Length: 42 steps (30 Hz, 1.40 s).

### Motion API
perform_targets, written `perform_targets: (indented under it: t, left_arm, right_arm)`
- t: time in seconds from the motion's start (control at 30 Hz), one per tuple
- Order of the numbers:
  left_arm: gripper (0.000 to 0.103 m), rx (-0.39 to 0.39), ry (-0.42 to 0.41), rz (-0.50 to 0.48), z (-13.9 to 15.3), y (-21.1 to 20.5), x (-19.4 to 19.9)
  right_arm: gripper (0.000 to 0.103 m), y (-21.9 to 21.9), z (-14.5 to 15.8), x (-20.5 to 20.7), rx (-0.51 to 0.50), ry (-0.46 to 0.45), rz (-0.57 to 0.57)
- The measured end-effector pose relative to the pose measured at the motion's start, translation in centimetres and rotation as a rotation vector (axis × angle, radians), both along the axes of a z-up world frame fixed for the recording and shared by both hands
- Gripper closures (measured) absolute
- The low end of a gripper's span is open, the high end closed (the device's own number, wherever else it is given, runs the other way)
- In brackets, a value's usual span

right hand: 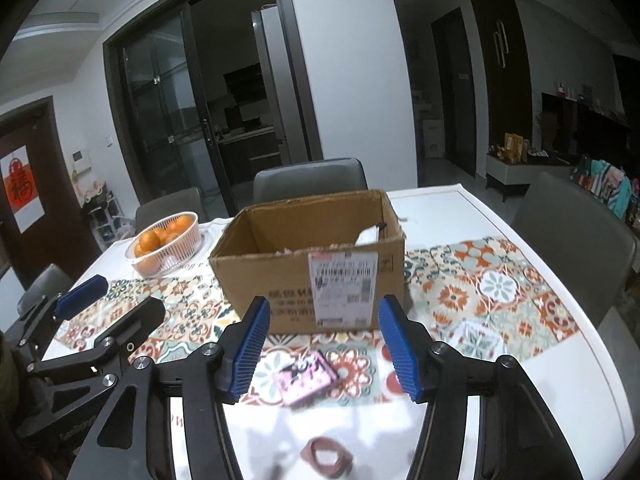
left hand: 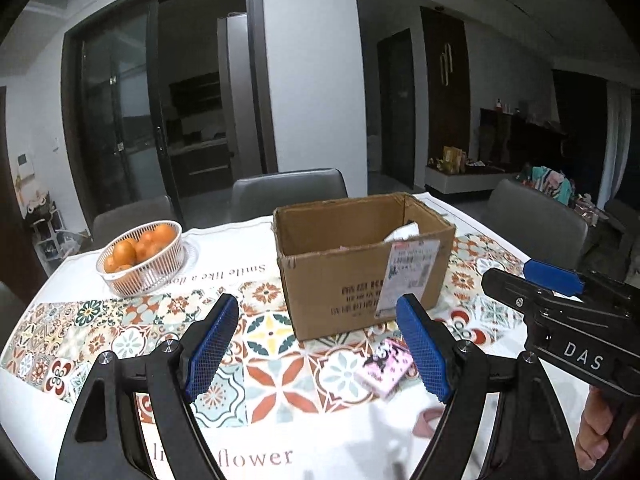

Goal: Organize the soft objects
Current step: 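Withdraw both open tools from the box toward the tissue pack and hair tie, then grasp the pink tissue pack with the left tool while the right tool grasps the pink hair tie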

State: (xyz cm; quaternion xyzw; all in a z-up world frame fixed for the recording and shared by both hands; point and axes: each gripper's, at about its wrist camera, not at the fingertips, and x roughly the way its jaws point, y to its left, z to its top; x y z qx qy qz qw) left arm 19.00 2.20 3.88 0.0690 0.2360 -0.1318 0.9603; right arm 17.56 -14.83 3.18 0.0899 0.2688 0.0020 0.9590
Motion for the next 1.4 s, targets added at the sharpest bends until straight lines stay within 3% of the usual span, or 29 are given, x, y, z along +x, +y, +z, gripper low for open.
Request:
perform_targets:
  t: [0.27, 0.63, 1.07, 1.4]
  left_arm:
    - [0.022, 0.021, 0.004, -0.065, -1.8, 1.0, -1.4]
    - [0.022, 0.094, 0.042, -0.128, -7.3, 1.0, -1.3]
    - [0.022, 0.179, 0.103, -0.301, -11.7, -0.3, 2.3]
    - [0.021, 0.144, 0.207, -0.425, -13.6, -2.6, 6.1]
  right_arm:
    - [0.041, 1.4, -1.8, -3.2, -0.025, 0.024, -0.085]
    - [0.038, 2.7, -6.8, -6.0, -0.034, 0.064, -0.184]
    - [0.038, 3.9, -12.5, -3.7, -0.014, 0.28, -0.192]
    - [0.038, 4.0, -15.0, -1.0, -0.001, 0.369, -0.188]
